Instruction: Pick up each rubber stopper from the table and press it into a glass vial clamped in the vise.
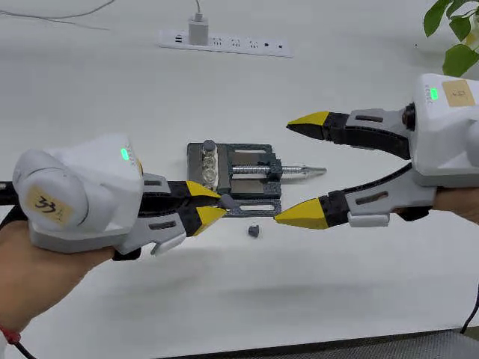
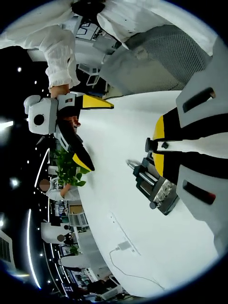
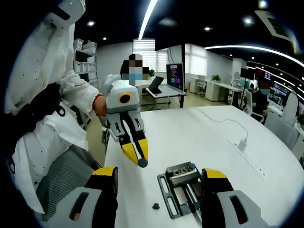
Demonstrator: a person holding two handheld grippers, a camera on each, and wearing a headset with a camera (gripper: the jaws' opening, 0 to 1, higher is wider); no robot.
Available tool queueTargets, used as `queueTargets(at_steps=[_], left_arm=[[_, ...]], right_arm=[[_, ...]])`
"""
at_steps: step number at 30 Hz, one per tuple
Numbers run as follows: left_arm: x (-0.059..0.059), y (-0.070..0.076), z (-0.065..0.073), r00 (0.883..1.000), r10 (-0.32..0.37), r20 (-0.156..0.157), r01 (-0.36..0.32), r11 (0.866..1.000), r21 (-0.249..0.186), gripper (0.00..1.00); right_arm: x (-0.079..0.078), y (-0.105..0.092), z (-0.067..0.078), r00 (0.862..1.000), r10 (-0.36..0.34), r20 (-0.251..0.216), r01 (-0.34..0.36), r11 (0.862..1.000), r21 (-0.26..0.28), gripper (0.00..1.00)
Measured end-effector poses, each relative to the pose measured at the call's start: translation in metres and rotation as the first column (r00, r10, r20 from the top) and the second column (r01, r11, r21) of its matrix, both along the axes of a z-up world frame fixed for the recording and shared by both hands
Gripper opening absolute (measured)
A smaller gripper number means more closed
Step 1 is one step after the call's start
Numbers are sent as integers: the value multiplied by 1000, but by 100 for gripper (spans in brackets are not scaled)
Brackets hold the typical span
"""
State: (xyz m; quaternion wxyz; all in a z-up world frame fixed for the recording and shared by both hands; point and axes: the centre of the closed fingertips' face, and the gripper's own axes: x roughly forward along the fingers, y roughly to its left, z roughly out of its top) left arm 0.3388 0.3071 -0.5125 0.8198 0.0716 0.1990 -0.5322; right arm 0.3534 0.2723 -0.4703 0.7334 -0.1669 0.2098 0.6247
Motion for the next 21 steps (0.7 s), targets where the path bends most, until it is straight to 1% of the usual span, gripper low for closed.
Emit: queueTargets(at_steps=[3, 4, 5, 6, 8, 13, 15, 18, 21], left_arm=[[-1, -3, 5, 1000, 0, 3, 0, 1000, -14, 3], [-2, -3, 7, 1000, -1, 3, 1, 1000, -17, 3], [-2, -4, 8, 1000, -3, 6, 3, 1000, -22, 3], [-2, -5, 9, 1000, -3, 7, 3, 1000, -24, 3], [-3, -6, 11, 1000, -3, 9, 3, 999, -32, 3], [-4, -8, 15, 1000, -4, 14, 5, 999, -41, 3], [-5, -8, 17, 1000, -5, 16, 6, 999, -46, 3], [-5, -10, 20, 1000, -7, 20, 8, 999, -53, 3], [-5, -11, 22, 1000, -11, 24, 12, 998, -59, 3]], right_arm=[[-4, 5, 4, 1000, 23, -7, -23, 1000, 1, 62], [-5, 6, 4, 999, 27, -17, -27, 1000, -4, 59], [-7, 7, 3, 998, 32, -49, -33, 999, -23, 57], [-8, 7, 2, 998, 35, -55, -37, 999, -32, 55], [-9, 8, 0, 997, 52, -51, -54, 998, -43, 50], [-17, 12, -1, 993, 86, -86, -92, 994, -66, 42], [-19, 14, -2, 990, 97, -99, -104, 992, -68, 38], [-22, 17, -4, 988, 112, -106, -120, 990, -79, 35], [-26, 20, -4, 984, 127, -122, -137, 987, -78, 30]])
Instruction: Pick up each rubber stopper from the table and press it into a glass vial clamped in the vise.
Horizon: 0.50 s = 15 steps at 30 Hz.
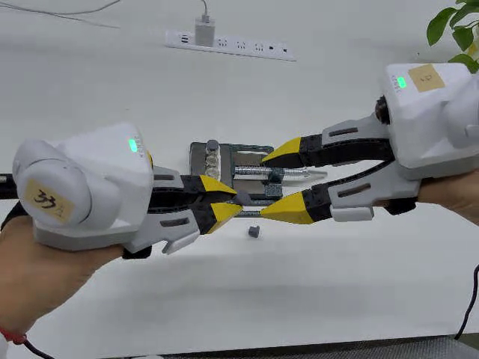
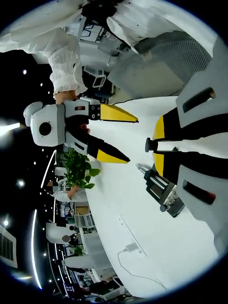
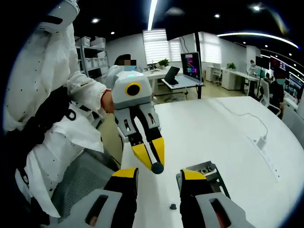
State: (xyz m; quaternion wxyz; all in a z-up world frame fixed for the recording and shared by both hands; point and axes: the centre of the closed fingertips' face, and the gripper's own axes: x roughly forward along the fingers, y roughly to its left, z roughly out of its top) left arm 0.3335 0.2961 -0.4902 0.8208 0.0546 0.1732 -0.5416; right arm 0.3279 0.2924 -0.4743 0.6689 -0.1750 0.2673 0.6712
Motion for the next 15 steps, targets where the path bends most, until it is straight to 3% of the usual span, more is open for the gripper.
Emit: queueTargets(at_steps=[7, 15], left_arm=[[-1, -3, 3, 1000, -11, 7, 11, 1000, -7, 3], [-4, -6, 4, 1000, -26, 9, 26, 1000, -8, 3]], right_arm=[[-5, 2, -3, 999, 30, -20, -30, 999, -19, 16], [-7, 2, -5, 999, 41, -31, -42, 999, -26, 14]])
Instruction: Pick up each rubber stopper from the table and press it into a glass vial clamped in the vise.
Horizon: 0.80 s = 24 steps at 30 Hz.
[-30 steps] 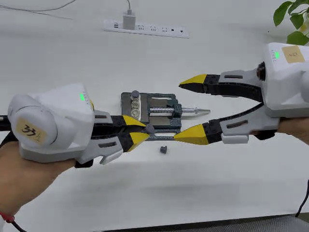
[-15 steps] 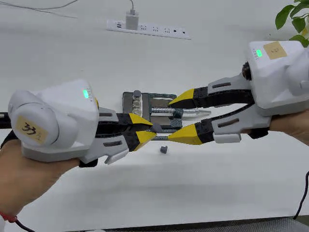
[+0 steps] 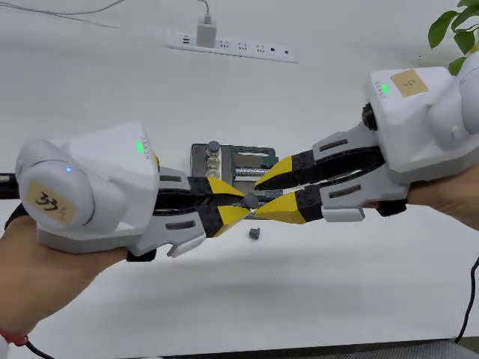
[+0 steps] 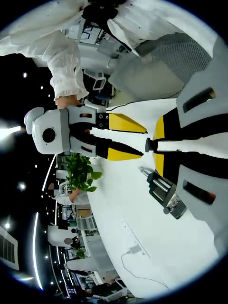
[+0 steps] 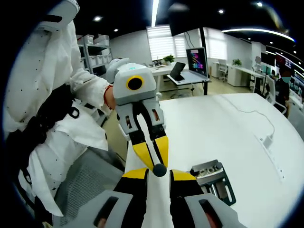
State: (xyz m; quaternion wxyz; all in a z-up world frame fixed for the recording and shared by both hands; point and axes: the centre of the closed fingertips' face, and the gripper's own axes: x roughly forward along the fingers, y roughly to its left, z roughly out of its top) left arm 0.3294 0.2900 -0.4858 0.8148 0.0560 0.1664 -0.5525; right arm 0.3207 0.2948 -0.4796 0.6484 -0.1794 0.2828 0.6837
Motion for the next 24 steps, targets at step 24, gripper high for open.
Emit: queueTargets(at_steps=[24], left_arm=[[0, 0, 2, 1000, -12, -5, 12, 1000, -9, 3]], right_arm=[[0, 3, -2, 1000, 27, 1, -27, 1000, -11, 8]])
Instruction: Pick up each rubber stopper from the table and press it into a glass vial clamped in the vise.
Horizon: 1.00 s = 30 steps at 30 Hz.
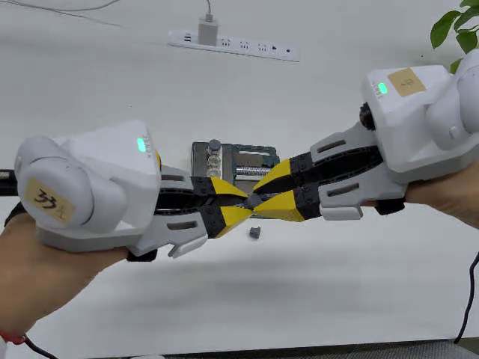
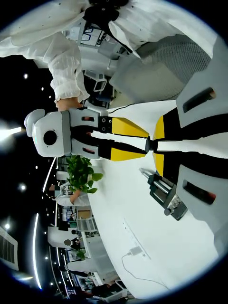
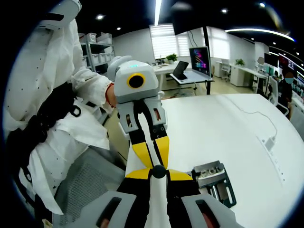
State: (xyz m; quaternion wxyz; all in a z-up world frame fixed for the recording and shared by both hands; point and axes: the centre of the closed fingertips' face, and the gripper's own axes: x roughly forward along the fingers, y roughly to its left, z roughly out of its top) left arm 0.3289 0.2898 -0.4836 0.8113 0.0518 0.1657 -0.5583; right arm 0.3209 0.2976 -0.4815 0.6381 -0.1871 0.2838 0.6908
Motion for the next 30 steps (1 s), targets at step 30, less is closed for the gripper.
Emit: queueTargets(at_steps=[30], left_arm=[[-2, 0, -3, 1000, -11, 4, 11, 1000, 6, 4]], right_arm=[[0, -1, -4, 1000, 2, -2, -2, 1000, -20, 6]])
